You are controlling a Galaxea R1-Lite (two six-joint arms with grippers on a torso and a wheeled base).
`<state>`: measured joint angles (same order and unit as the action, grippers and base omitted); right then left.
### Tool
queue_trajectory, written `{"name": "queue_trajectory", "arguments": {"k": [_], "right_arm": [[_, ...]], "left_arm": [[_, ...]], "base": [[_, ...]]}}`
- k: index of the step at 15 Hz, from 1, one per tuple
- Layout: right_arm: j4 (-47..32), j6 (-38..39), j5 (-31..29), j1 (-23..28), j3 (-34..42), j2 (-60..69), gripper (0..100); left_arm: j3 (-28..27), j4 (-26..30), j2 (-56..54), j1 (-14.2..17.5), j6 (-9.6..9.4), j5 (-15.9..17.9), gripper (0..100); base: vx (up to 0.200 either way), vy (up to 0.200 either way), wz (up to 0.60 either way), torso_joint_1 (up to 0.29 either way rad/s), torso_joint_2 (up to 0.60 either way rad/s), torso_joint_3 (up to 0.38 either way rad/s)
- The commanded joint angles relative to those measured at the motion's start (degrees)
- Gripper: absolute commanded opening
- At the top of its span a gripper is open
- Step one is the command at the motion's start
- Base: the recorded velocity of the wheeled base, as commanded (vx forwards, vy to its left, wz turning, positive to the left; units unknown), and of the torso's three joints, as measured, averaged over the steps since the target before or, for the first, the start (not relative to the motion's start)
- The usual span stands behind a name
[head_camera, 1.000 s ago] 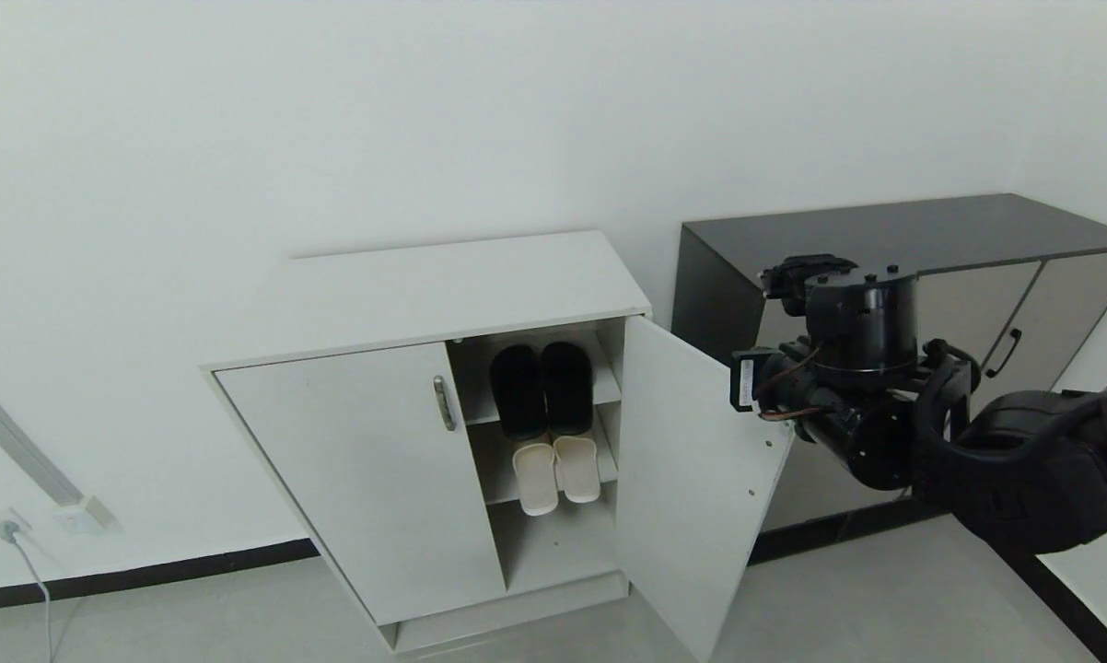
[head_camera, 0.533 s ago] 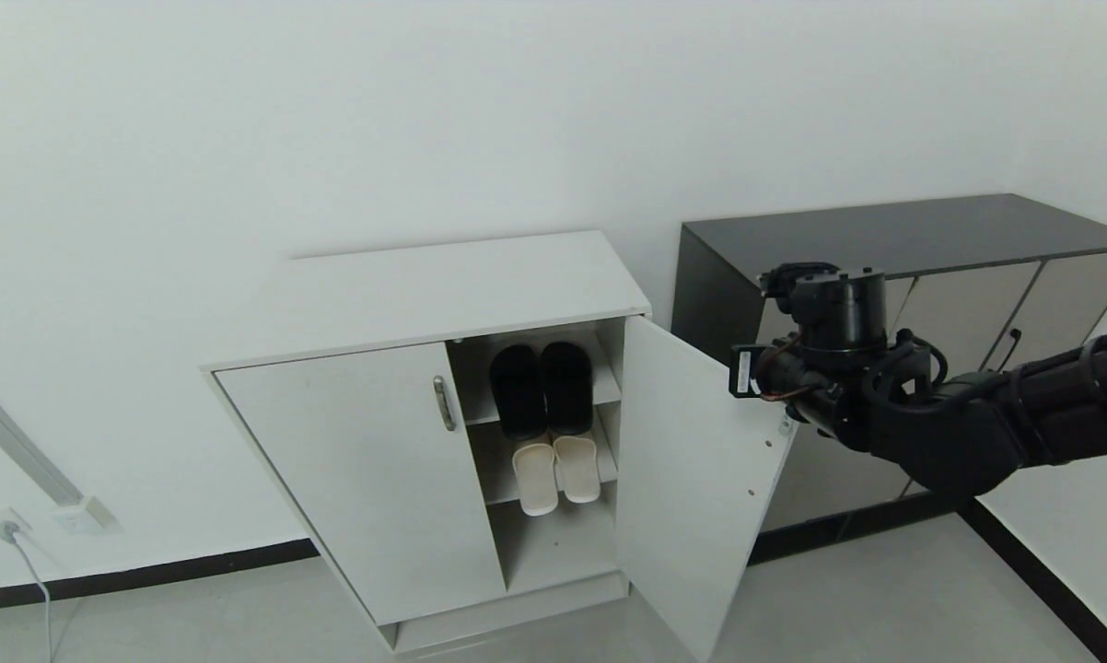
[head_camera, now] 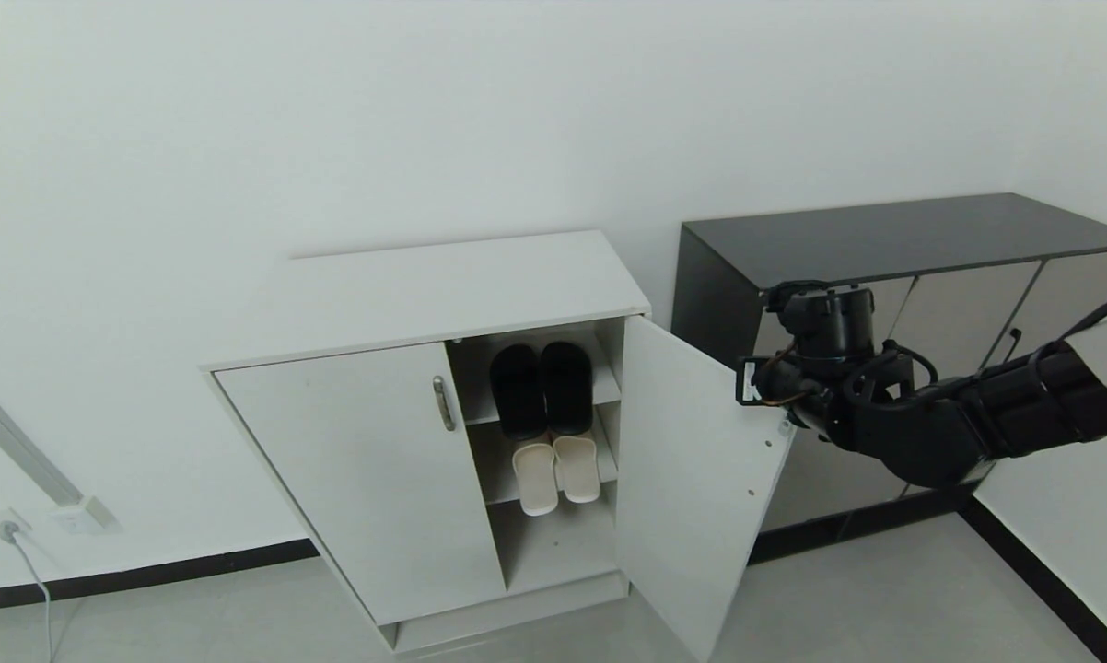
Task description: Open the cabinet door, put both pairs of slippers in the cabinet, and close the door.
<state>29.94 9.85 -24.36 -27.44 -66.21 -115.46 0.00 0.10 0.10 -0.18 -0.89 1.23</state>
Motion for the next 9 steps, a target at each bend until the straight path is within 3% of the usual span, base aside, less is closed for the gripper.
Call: {"name": "queue_trajectory", "arguments": {"k": [1,9], "right_arm": [[0.0,0.0,-0.1,0.0,0.0,-0.5,0],[-3.1,0.1,-0.1,-2.4,2.0,1.5,0]], "left_arm": [[0.0,0.0,0.0,-0.1,0.01,0.0,0],[0.0,0.0,0.0,-0.1,0.01,0.0,0]], "base": [[0.0,0.0,0.0,0.0,0.0,0.0],[0.0,0.0,0.0,0.0,0.0,0.0]]}}
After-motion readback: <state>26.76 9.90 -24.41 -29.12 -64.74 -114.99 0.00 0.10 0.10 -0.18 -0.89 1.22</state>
